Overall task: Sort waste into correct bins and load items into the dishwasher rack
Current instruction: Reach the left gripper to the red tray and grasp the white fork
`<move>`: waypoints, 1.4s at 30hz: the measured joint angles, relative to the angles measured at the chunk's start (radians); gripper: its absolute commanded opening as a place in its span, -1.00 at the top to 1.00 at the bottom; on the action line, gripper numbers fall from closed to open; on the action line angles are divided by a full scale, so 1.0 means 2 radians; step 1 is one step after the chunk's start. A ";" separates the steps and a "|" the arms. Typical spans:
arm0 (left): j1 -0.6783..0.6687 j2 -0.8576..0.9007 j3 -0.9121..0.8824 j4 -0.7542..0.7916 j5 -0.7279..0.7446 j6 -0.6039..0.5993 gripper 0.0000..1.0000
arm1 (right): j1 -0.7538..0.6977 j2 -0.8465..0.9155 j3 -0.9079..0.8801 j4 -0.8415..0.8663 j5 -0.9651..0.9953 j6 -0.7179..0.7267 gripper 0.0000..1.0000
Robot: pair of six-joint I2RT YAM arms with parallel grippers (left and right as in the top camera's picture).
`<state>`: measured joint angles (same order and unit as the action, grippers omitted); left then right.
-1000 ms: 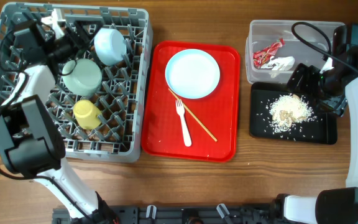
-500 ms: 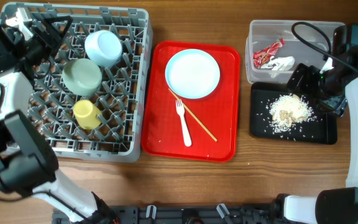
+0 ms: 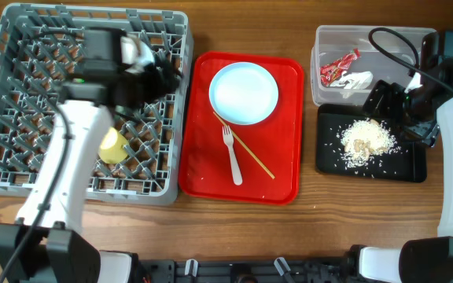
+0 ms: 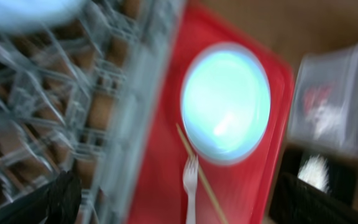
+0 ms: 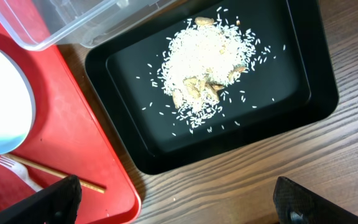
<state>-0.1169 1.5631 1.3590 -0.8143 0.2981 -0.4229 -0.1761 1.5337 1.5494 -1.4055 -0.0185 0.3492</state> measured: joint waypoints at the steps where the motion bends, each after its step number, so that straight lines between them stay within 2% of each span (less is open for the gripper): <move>1: -0.035 -0.001 0.000 -0.018 -0.012 0.001 -1.00 | 0.000 0.000 0.000 0.000 0.000 -0.002 -0.99; 4: -0.094 0.000 0.000 -0.044 -0.024 0.002 -1.00 | 0.000 0.000 0.000 0.000 0.000 -0.007 -0.99; 9: -0.174 0.013 0.000 -0.042 -0.046 -0.006 -1.00 | 0.000 0.000 0.000 0.000 0.000 -0.007 -0.99; 14: -0.227 0.061 0.000 -0.048 -0.113 -0.065 -1.00 | 0.000 0.000 0.000 0.000 -0.003 -0.007 -1.00; 21: -0.247 0.150 0.000 -0.048 -0.152 -0.135 -0.93 | 0.000 0.000 0.000 0.000 -0.003 -0.009 -1.00; 25: -0.247 0.184 0.000 -0.042 -0.158 -0.147 -0.84 | 0.000 0.000 0.000 0.000 -0.003 -0.009 -0.99; 32: -0.250 0.224 0.000 -0.039 -0.159 -0.152 -0.81 | 0.000 0.000 0.000 -0.001 -0.003 -0.009 -0.99; 35: -0.254 0.231 0.001 -0.037 -0.158 -0.154 -0.62 | 0.000 0.000 0.000 -0.001 -0.003 -0.011 -0.99; 40: -0.262 0.231 0.001 -0.036 -0.161 -0.161 -0.11 | 0.000 0.000 0.000 -0.002 -0.003 -0.011 -0.99; 42: -0.268 0.231 0.001 -0.036 -0.162 -0.158 -0.04 | 0.000 0.000 0.000 -0.003 -0.003 -0.011 -0.99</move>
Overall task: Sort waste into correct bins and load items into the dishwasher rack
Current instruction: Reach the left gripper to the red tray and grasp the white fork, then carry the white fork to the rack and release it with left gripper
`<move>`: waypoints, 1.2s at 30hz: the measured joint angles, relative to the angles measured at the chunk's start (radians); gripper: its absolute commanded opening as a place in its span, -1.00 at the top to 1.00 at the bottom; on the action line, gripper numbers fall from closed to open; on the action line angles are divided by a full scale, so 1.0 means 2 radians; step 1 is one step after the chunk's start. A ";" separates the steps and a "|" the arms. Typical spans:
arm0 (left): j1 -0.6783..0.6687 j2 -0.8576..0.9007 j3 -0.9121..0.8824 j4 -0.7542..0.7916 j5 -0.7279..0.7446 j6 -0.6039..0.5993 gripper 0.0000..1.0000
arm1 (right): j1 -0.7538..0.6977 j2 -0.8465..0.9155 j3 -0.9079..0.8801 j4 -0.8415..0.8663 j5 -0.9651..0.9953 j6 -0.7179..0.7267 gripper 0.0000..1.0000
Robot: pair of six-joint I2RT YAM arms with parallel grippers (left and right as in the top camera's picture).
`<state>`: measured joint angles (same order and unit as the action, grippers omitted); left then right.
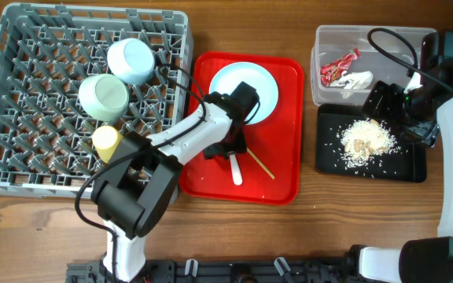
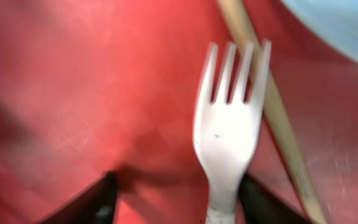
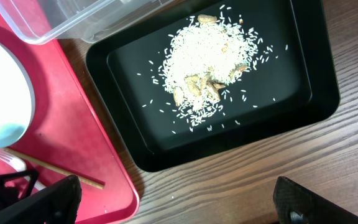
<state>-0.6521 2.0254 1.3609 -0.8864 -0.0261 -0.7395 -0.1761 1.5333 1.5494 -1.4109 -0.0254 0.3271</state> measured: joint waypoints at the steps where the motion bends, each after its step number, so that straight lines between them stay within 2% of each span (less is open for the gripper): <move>1: -0.002 0.000 0.000 0.000 0.000 -0.003 0.00 | 0.000 0.000 0.000 0.000 0.000 0.000 -0.99; 7: -0.021 0.000 0.000 0.000 -0.002 -0.002 0.30 | 0.000 0.000 0.000 -0.001 0.000 0.000 -0.99; 8: -0.024 0.000 0.000 0.001 -0.002 -0.003 0.46 | 0.000 0.000 0.000 -0.001 0.000 0.000 -0.99; 16: -0.029 0.000 0.000 0.008 -0.003 -0.003 0.50 | 0.000 0.000 0.000 -0.002 0.000 0.000 -0.99; 21: -0.029 0.000 0.000 0.011 -0.005 -0.004 0.70 | 0.000 0.000 0.000 -0.003 0.000 0.000 -0.99; 28: -0.029 0.000 0.000 0.015 -0.009 -0.003 0.75 | 0.000 0.000 0.000 -0.003 0.000 0.000 -0.99; 36: -0.029 0.000 0.000 0.017 -0.009 -0.003 0.92 | 0.000 0.000 0.000 -0.004 0.000 0.000 -0.99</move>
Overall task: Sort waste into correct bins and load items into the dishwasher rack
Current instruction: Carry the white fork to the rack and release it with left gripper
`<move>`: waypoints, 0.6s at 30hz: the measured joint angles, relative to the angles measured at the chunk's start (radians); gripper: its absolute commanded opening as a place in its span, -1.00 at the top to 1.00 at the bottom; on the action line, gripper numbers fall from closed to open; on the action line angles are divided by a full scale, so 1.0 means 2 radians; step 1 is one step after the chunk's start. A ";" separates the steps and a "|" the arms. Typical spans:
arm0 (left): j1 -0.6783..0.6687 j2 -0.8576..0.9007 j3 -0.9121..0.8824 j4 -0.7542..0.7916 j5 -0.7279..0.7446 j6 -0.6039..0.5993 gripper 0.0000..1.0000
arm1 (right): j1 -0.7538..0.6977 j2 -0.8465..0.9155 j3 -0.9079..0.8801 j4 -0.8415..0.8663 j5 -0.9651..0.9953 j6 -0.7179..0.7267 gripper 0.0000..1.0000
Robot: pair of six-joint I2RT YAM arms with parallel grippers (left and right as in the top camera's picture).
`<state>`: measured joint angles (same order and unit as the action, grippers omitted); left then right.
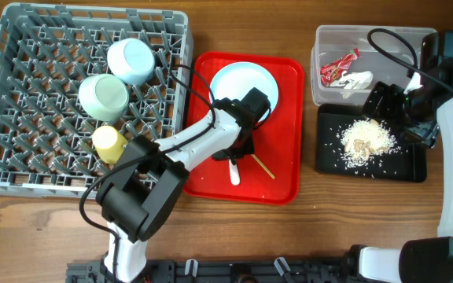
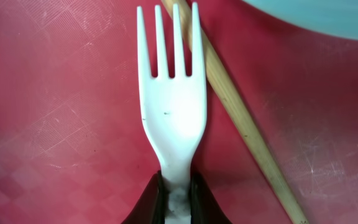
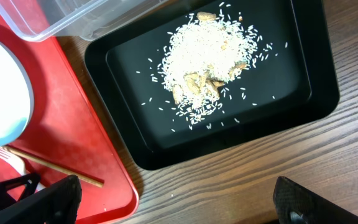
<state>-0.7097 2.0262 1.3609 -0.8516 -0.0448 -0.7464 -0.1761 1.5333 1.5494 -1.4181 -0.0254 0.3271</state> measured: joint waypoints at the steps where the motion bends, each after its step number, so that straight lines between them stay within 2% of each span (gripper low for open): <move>1: 0.000 0.000 0.000 0.000 0.000 0.000 0.92 | 0.000 0.000 0.000 0.000 0.000 0.000 -1.00; 13: -0.002 -0.008 0.000 -0.005 -0.020 0.000 0.92 | 0.000 0.000 0.000 0.000 0.000 0.000 -0.99; 18: 0.001 -0.058 -0.001 -0.018 -0.046 0.030 0.92 | 0.000 0.000 0.000 -0.002 0.000 0.000 -0.99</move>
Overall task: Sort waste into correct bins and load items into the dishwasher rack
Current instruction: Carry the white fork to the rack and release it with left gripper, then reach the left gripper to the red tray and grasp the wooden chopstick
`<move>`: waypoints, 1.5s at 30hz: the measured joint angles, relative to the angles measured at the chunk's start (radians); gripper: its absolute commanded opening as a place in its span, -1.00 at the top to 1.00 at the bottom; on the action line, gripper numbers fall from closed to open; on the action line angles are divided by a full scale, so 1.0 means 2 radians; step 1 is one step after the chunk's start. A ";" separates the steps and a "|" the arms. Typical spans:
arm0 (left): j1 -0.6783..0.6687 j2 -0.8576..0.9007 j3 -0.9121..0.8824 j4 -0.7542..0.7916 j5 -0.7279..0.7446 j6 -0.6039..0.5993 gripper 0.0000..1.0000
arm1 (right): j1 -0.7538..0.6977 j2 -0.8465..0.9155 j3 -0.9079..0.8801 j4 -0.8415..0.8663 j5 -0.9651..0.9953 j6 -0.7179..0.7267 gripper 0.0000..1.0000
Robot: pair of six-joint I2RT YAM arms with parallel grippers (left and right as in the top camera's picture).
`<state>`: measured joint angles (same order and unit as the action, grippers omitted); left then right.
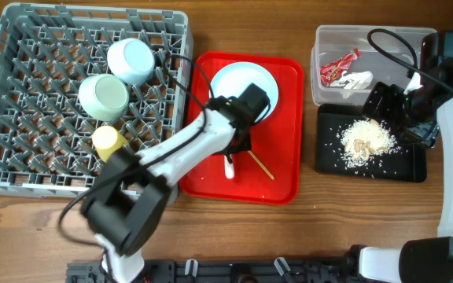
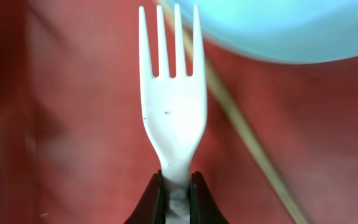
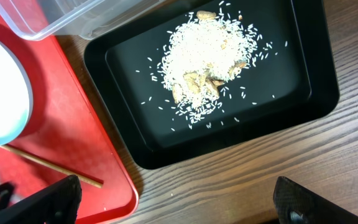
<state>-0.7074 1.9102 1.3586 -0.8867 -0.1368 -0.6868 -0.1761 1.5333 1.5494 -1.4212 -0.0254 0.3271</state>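
Observation:
My left gripper (image 1: pixel 233 151) (image 2: pixel 178 200) is shut on the handle of a white plastic fork (image 1: pixel 229 165) (image 2: pixel 169 99). It holds the fork just above the red tray (image 1: pixel 283 157), tines pointing away. A pale blue plate (image 1: pixel 244 93) (image 2: pixel 272 31) and a wooden stick (image 1: pixel 258 165) (image 2: pixel 253 155) lie on the tray beside the fork. The grey dishwasher rack (image 1: pixel 22 118) stands to the left. My right gripper (image 1: pixel 388 98) (image 3: pixel 176 208) hangs open above the black tray of rice (image 1: pixel 368 141) (image 3: pixel 210 81).
The rack holds a light blue cup (image 1: pixel 130 60), a pale green cup (image 1: pixel 104 96) and a yellow cup (image 1: pixel 107 141). A clear bin (image 1: pixel 360 63) (image 3: pixel 55 18) with a red wrapper and white paper sits at the back right, behind the black tray.
The fork lay flat on the red tray with my left gripper shut on its handle. Now it is raised off the tray and a little further left. The right arm is unchanged.
My left arm was over the rack near the cups. Then its open fingers stood either side of the fork's handle on the red tray. Then they were shut on the handle, and now the fork is held off the tray. The right gripper stayed open over the rice.

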 measured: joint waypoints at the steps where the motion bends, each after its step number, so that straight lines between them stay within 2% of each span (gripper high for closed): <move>1: 0.002 -0.014 0.000 -0.002 -0.001 0.010 0.92 | 0.000 0.000 0.000 0.000 0.000 0.000 -1.00; 5: 0.031 -0.086 0.000 -0.010 -0.008 0.073 0.92 | 0.000 0.000 0.000 0.000 0.000 0.000 -0.99; 11: 0.126 -0.161 0.000 -0.006 -0.014 0.191 0.92 | 0.000 0.000 0.000 0.000 0.000 0.000 -0.99; 16: 0.197 -0.161 0.000 0.020 0.002 0.270 0.92 | 0.000 0.000 0.000 0.000 0.000 0.000 -0.99; 19: 0.217 -0.145 0.000 0.041 0.013 0.295 0.92 | 0.000 0.000 0.000 0.000 0.000 0.000 -1.00; 22: 0.228 -0.119 0.000 0.048 0.017 0.308 0.77 | 0.000 0.000 0.000 0.000 0.000 0.000 -0.99; 23: 0.230 -0.111 0.000 0.051 0.018 0.312 0.57 | 0.000 0.000 0.000 0.000 0.000 0.000 -0.99; 26: 0.236 -0.089 0.000 0.055 0.020 0.320 0.02 | 0.000 0.000 0.000 0.000 0.000 0.000 -0.99; 27: 0.237 -0.086 0.000 0.056 0.020 0.323 -0.23 | 0.000 0.000 0.000 0.000 0.000 0.000 -1.00; 30: 0.239 -0.084 0.000 0.064 0.020 0.324 -0.43 | 0.000 0.000 0.000 0.000 0.000 0.000 -0.99; 34: 0.237 -0.091 0.000 0.067 0.027 0.319 -0.48 | 0.000 0.000 0.000 0.000 0.000 0.000 -1.00; 38: 0.218 -0.121 0.001 0.068 0.078 0.296 -0.52 | 0.000 0.000 0.000 0.000 0.000 0.000 -0.99; 41: 0.181 -0.136 0.003 0.068 0.122 0.250 -0.54 | 0.000 0.000 0.000 0.000 0.000 0.000 -0.99; 45: 0.129 -0.126 0.003 0.064 0.139 0.161 -0.54 | 0.000 0.000 0.000 0.000 0.000 0.000 -1.00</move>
<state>-0.4496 1.6581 1.3643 -0.7586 0.1410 -0.3653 -0.1761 1.5333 1.5494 -1.4212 -0.0254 0.3271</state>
